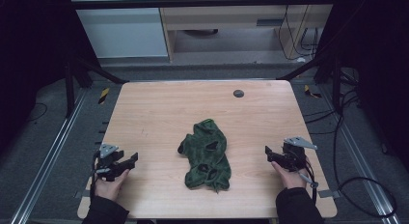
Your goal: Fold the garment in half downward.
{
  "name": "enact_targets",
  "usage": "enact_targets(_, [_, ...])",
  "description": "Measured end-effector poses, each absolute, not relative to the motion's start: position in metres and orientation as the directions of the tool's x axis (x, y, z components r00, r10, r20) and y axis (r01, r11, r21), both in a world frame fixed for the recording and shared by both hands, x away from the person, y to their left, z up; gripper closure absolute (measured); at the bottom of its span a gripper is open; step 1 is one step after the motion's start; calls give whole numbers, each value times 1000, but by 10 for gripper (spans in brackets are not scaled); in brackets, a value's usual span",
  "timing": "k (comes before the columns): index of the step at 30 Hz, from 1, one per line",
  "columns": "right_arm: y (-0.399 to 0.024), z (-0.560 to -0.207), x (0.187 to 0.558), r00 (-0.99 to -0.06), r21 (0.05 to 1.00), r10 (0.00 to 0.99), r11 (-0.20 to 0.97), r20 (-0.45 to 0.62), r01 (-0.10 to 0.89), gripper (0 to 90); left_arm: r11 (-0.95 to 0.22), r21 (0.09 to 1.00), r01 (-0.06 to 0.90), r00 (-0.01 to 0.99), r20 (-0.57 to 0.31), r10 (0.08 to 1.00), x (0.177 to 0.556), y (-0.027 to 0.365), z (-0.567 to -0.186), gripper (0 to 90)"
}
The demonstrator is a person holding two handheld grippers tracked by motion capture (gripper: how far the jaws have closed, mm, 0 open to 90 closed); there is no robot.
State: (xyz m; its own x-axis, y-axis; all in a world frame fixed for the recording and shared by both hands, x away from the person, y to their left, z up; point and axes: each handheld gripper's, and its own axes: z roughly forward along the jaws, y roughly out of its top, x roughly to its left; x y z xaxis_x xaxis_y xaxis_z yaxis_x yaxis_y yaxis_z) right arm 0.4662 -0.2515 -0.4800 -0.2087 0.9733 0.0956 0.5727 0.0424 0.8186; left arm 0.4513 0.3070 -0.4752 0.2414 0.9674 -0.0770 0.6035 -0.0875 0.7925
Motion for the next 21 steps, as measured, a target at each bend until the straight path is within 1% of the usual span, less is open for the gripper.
enact_targets(3, [-251, -480, 466, -232, 818, 968, 59, 93, 572, 274, -91, 794, 601, 248, -78, 966, 451, 306, -474, 405])
enact_targets(8, [-246, -477, 460, -286, 819, 951, 71, 116, 569, 312, -113, 786, 608, 277, -76, 958, 450, 303, -474, 402])
enact_targets(13, [-242, -470, 455, -333, 827, 933, 75, 139, 556, 317, -131, 785, 605, 298, -71, 952, 451, 298, -469, 384])
enact_targets(21, [-236, -459, 459, -370, 831, 915, 79, 158, 551, 322, -141, 800, 583, 329, -74, 941, 458, 291, -456, 369])
